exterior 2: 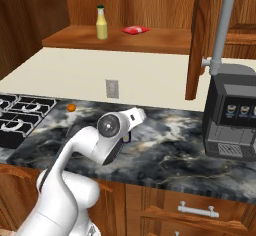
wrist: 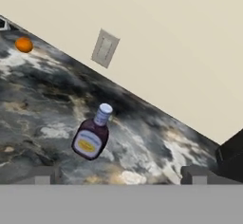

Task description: Pick the condiment bottle and mustard from the counter and place them in the cabinet.

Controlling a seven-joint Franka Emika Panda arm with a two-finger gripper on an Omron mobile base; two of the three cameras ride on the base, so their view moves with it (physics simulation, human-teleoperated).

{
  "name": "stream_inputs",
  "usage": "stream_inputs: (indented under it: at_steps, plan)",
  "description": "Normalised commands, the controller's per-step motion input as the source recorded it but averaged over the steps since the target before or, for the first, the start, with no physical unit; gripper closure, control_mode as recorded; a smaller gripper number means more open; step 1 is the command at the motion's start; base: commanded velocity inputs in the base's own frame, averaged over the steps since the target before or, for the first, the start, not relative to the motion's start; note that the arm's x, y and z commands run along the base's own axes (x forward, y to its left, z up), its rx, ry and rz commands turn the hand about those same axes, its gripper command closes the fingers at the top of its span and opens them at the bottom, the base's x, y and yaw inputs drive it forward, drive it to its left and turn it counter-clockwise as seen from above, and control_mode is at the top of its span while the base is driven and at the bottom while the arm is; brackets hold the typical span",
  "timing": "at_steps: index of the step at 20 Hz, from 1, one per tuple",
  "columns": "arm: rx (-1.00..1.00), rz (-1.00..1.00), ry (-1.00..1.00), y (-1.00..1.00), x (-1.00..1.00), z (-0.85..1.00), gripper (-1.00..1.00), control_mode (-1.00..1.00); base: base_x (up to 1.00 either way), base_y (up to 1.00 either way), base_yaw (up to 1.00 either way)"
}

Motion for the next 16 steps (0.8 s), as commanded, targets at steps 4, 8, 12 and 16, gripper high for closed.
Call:
stream_inputs:
  at_steps: [4,8,12,16]
  plan:
    - [0.02,0.09,-0.01,0.0,0.01,-0.22,-1.0,-1.0,0.0,0.0,0.0]
    - [0.08,0.09,0.0,-0.03,0.15,-0.07,-1.0,-1.0,0.0,0.0,0.0]
    - [0.11,0.09,0.0,0.0,0.33,-0.06,-1.0,-1.0,0.0,0.0,0.0]
    - [0.15,0.1,0.04,0.0,0.36,-0.07,-1.0,-1.0,0.0,0.0,0.0]
